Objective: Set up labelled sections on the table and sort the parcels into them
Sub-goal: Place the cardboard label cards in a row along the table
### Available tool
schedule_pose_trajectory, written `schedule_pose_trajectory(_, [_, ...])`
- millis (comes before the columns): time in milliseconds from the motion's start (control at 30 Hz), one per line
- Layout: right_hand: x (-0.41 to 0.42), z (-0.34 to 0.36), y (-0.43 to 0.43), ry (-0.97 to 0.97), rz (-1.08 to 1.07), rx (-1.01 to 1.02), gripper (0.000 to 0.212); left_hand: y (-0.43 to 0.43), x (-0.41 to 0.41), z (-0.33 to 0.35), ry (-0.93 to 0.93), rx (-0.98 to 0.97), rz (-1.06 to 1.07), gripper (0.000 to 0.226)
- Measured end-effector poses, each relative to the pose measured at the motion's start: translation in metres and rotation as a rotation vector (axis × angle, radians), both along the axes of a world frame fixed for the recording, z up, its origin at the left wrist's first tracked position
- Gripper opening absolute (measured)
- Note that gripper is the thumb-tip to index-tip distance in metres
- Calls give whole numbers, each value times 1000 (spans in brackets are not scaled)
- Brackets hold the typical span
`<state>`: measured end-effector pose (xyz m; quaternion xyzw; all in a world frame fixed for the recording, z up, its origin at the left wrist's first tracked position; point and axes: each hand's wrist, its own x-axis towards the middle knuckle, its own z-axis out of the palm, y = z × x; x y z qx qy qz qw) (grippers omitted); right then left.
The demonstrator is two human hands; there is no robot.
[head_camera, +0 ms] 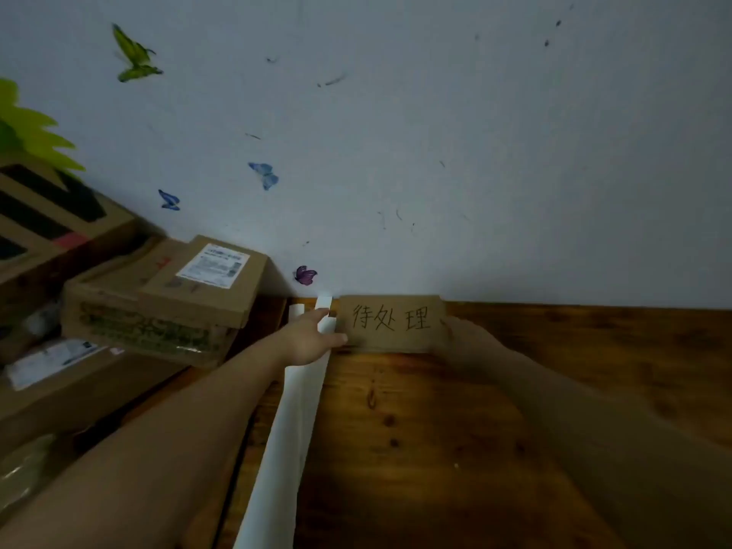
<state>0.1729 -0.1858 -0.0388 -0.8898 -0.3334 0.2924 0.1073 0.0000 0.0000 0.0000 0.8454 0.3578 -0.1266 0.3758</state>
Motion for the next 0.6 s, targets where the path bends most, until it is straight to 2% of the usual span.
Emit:
schedule_pose_trajectory(67, [6, -13, 10, -3, 19, 21, 54, 4, 16, -10, -2, -22, -23, 67])
schedule_pose_trajectory(167, [27, -51, 24, 86, -73, 19, 70, 13, 42, -33, 35, -97, -21, 62])
schedule_pose_trajectory(333, [37, -71, 41, 213, -391, 62, 94, 32, 66, -78, 71, -177, 38, 65])
schedule_pose_trajectory(467, [43, -88, 55, 291, -613, 76, 91, 50, 76, -119, 95, -126, 171, 79])
schedule_pose_trajectory(533, [43, -94, 60, 377, -727, 129, 85, 57, 79, -138, 78, -142, 253, 67])
schedule_pose_trajectory(600, [42, -96, 59, 452, -816, 185, 80, 47, 81, -121, 57, -199, 336, 48])
